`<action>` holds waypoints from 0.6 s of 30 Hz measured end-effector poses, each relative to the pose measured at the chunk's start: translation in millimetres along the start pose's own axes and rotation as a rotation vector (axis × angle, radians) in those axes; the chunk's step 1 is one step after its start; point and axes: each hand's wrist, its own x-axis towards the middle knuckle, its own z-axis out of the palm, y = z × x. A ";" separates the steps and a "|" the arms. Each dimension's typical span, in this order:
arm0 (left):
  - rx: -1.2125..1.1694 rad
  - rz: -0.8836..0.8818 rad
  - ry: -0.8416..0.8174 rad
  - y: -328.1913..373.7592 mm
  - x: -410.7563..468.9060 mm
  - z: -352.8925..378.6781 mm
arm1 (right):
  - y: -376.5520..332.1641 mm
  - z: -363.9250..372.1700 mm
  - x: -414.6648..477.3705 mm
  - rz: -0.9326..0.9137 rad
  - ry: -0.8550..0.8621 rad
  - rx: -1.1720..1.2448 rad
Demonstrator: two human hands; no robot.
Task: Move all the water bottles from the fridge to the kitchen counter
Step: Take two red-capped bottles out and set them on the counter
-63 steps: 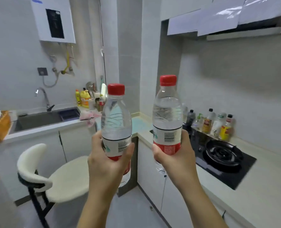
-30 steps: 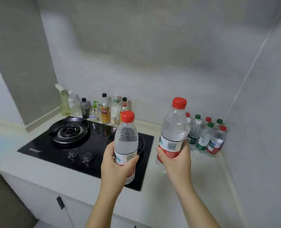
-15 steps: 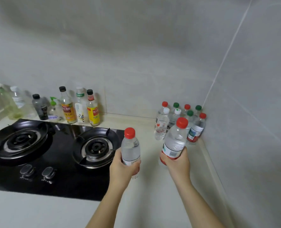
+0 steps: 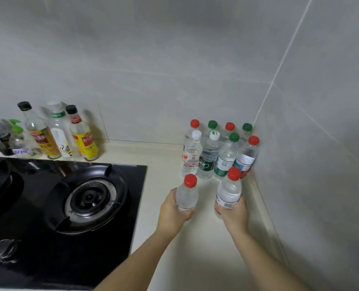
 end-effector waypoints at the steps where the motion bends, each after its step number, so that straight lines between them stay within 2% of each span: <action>1: -0.006 0.007 -0.005 -0.7 5.7 7.6 | 5.1 -2.8 5.9 -0.008 -0.004 0.009; 5: -0.014 0.076 -0.025 -12.9 20.8 26.0 | 21.9 -8.6 17.7 -0.071 -0.008 0.054; 10: 0.069 0.059 -0.001 -43.2 24.5 33.4 | 48.3 -2.7 15.7 -0.005 -0.025 -0.018; 14: 0.143 0.031 -0.005 -57.5 32.5 44.0 | 59.0 1.2 20.3 -0.014 -0.016 -0.135; 18: 0.183 0.062 -0.036 -54.8 49.2 55.9 | 68.7 2.1 28.1 -0.055 0.021 -0.354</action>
